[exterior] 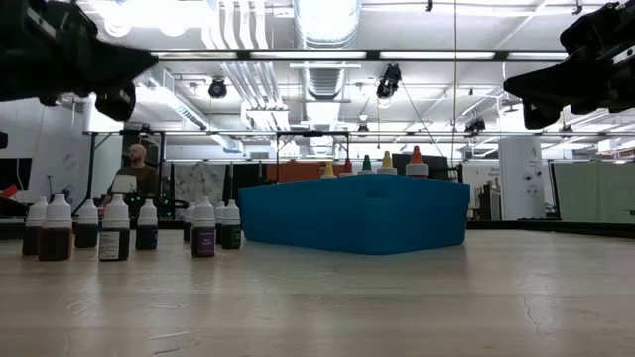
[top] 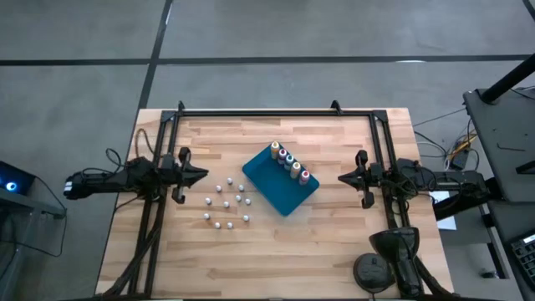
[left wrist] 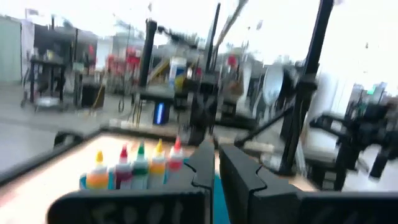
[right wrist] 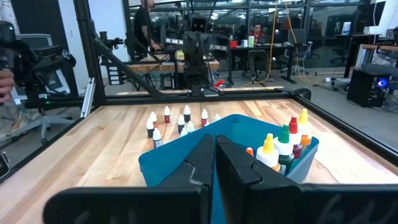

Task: Pick & Place food coloring
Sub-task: Put the green food coloring bottle into the blue bin

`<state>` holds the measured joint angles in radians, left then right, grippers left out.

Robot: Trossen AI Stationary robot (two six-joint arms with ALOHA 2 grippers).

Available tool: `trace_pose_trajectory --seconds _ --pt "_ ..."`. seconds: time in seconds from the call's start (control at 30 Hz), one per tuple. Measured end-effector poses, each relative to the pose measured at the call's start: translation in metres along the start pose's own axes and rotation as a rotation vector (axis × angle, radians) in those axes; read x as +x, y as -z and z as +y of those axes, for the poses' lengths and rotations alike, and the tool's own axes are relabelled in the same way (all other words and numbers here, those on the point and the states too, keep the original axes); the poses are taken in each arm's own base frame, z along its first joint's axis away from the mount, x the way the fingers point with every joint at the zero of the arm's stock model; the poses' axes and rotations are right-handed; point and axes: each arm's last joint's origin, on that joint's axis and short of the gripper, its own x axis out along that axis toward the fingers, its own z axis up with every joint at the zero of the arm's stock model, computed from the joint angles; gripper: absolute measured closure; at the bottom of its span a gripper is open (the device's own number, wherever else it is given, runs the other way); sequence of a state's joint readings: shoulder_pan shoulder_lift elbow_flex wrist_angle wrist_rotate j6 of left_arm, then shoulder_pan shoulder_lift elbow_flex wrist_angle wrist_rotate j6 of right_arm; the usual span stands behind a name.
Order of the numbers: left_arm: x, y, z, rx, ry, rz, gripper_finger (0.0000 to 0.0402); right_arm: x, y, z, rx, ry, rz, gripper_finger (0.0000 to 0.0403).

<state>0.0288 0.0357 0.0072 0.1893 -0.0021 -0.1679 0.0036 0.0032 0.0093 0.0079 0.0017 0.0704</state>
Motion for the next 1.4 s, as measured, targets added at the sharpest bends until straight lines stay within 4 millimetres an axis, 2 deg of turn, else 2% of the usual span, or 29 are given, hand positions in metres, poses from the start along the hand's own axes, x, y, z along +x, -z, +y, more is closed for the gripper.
trace_pose_trajectory --seconds 0.37,0.6,0.7,1.03,1.17,1.4 --pt "-0.011 -0.044 -0.007 0.005 0.078 -0.469 0.0402 0.0 0.0 0.0 -0.002 0.0 0.0 0.0394" --pt "-0.021 -0.059 -0.01 0.006 0.11 -0.659 0.0402 0.0 0.0 0.0 -0.001 0.0 0.0 0.0394" --pt "-0.023 -0.066 -0.011 0.005 0.114 -0.69 0.0402 0.0 0.0 0.0 0.0 0.0 0.0 0.0394" --pt "-0.037 -0.122 -0.019 0.12 0.038 -0.855 0.0402 0.0 0.0 0.0 -0.001 0.0 0.0 0.0394" --pt "-0.034 -0.144 -0.022 0.169 -0.004 -0.869 0.0402 0.0 0.0 0.0 -0.001 0.0 -0.001 0.0394" --pt "-0.022 -0.185 -0.028 0.158 -0.046 -0.886 0.0402 0.0 0.0 0.0 -0.002 0.0 0.0 0.0394"
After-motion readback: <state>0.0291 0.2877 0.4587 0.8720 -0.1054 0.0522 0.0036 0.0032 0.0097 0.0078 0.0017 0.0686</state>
